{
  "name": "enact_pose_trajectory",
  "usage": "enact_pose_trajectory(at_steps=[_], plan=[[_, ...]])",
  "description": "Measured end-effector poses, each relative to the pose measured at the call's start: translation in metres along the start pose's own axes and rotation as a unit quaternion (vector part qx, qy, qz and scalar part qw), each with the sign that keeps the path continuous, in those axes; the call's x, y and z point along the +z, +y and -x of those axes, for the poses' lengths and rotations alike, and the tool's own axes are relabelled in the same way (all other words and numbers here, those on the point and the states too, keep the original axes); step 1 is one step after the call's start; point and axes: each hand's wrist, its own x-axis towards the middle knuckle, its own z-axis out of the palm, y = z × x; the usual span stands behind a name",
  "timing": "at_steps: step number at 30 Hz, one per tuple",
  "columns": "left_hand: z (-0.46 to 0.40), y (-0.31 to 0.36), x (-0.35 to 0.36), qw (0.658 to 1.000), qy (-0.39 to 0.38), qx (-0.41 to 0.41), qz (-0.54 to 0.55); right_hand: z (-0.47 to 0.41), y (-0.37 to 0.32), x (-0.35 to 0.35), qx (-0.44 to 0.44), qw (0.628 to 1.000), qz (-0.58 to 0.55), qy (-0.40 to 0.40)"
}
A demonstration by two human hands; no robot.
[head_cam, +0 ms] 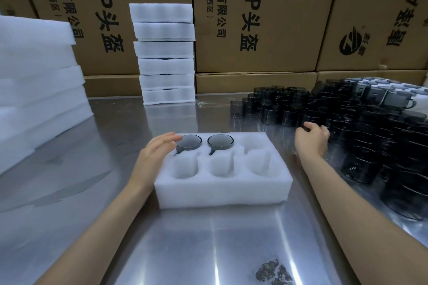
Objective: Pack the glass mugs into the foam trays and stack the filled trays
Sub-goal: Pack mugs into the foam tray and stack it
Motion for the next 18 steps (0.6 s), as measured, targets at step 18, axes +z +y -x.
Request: enact_pose_trajectory(at_steps=[18], plan=[[-0.003, 0.002, 0.001, 0.999, -0.025, 0.02, -0.029, 0.012, 0.001, -0.007, -0.084, 0.994, 0.027, -0.071]])
